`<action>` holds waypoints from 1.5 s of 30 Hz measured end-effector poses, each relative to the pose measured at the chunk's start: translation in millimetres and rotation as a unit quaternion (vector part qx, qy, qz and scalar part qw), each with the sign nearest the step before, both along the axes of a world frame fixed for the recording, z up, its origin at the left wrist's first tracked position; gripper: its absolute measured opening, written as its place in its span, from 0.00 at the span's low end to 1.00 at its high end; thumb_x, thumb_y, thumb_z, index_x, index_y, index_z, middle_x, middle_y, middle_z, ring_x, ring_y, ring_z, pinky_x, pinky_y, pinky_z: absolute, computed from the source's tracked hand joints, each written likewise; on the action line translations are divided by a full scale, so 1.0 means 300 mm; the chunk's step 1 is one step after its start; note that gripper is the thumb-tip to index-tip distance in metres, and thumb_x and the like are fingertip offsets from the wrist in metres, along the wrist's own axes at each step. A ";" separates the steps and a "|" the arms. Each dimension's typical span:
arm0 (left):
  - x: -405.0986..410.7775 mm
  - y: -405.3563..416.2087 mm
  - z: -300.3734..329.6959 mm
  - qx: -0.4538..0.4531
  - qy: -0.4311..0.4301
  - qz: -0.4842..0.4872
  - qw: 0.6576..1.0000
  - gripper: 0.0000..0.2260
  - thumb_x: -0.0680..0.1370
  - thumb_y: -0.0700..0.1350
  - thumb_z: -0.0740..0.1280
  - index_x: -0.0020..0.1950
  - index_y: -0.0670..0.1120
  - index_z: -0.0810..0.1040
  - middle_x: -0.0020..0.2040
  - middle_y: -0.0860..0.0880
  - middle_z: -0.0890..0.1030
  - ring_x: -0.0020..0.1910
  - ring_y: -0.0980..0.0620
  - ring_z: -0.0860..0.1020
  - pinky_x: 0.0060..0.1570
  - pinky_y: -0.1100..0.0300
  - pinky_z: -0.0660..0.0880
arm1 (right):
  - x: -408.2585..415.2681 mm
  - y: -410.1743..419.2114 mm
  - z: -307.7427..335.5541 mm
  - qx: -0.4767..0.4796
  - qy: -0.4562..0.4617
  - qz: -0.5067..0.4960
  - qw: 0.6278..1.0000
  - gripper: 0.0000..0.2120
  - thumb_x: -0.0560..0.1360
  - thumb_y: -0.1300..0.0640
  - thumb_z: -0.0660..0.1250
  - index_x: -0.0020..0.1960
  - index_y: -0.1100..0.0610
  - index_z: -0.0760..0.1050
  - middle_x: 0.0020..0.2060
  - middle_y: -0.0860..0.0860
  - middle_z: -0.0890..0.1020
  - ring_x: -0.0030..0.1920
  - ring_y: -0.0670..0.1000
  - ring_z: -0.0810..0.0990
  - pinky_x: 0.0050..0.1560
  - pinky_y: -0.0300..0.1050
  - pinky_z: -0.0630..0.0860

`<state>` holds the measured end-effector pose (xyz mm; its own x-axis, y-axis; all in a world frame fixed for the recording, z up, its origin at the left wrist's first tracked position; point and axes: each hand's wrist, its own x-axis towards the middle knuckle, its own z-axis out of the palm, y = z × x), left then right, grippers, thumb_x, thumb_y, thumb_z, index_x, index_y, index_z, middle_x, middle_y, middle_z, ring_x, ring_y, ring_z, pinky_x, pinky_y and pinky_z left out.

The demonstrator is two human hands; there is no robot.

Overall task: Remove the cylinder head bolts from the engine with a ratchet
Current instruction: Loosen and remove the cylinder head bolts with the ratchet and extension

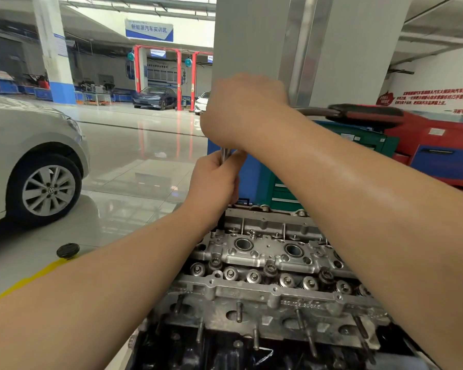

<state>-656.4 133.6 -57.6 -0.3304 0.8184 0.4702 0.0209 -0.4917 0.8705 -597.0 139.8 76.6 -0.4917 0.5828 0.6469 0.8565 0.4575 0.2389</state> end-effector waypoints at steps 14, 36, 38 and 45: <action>-0.005 -0.011 0.001 0.015 0.016 -0.006 1.000 0.24 0.67 0.61 0.68 0.33 0.39 0.70 0.25 0.40 0.73 0.18 0.50 0.69 0.22 0.63 0.65 | 0.018 0.017 -0.031 0.029 0.106 0.053 0.993 0.09 0.73 0.55 0.60 0.34 0.51 0.64 0.32 0.47 0.66 0.39 0.57 0.72 0.39 0.44 0.66; -0.008 0.020 -0.005 -0.032 -0.010 -0.018 0.999 0.21 0.82 0.53 0.68 0.33 0.49 0.64 0.24 0.49 0.67 0.21 0.49 0.63 0.24 0.60 0.64 | -0.014 0.002 0.025 -0.021 -0.014 -0.020 0.999 0.12 0.74 0.46 0.60 0.36 0.51 0.64 0.35 0.49 0.70 0.33 0.52 0.68 0.44 0.51 0.74; -0.012 0.024 -0.002 -0.039 -0.035 -0.035 0.998 0.22 0.82 0.49 0.68 0.32 0.50 0.62 0.24 0.50 0.63 0.21 0.50 0.59 0.24 0.61 0.61 | 0.000 0.027 0.020 -0.061 -0.002 0.059 0.996 0.20 0.75 0.37 0.63 0.34 0.51 0.68 0.32 0.45 0.72 0.32 0.48 0.70 0.39 0.45 0.71; -0.005 0.017 -0.006 -0.030 -0.007 -0.071 0.997 0.21 0.81 0.49 0.68 0.32 0.50 0.62 0.23 0.50 0.63 0.21 0.50 0.59 0.24 0.61 0.60 | 0.061 0.047 -0.029 -0.113 0.121 0.226 0.960 0.16 0.78 0.49 0.66 0.36 0.57 0.76 0.32 0.50 0.77 0.35 0.50 0.74 0.41 0.46 0.74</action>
